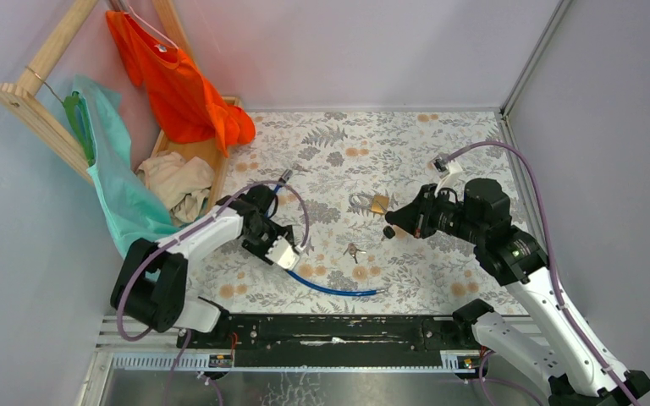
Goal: Unlock with the key
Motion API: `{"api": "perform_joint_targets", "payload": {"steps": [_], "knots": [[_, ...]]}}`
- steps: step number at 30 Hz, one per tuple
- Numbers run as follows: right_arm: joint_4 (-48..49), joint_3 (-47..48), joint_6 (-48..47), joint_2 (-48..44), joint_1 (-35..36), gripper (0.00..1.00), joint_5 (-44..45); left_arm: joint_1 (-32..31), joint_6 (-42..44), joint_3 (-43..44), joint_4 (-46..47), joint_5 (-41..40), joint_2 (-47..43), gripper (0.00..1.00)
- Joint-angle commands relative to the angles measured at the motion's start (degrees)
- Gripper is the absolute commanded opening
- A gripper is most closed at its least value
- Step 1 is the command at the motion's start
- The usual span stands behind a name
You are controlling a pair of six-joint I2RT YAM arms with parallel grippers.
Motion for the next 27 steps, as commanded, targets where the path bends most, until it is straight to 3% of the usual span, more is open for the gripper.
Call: {"api": "perform_joint_targets", "payload": {"steps": [1, 4, 8, 14, 21, 27], "knots": [[0.6, 0.7, 0.0, -1.0, -0.2, 0.0, 0.2, -0.6, -14.2, 8.4, -4.1, 4.0, 6.6, 0.56], [0.8, 0.3, 0.1, -1.0, -0.2, 0.0, 0.2, -0.6, -20.4, 13.2, -6.7, 4.8, 10.5, 0.5], [0.8, 0.1, 0.1, -0.8, -0.2, 0.0, 0.5, -0.6, -19.3, 13.3, -8.0, 4.8, 11.3, 0.43], [0.7, -0.5, -0.3, -1.0, -0.1, 0.0, 1.0, -0.6, -21.0, 13.0, -9.3, 4.3, 11.4, 0.41], [1.9, -1.1, -0.1, -0.6, -0.2, 0.0, 0.4, -2.0, -28.4, 9.4, -2.0, -0.5, 10.7, 0.33], [2.1, -1.7, 0.2, -1.1, -0.2, 0.0, 0.3, -2.2, -36.9, 11.2, 1.2, 0.5, 12.5, 0.32]]}}
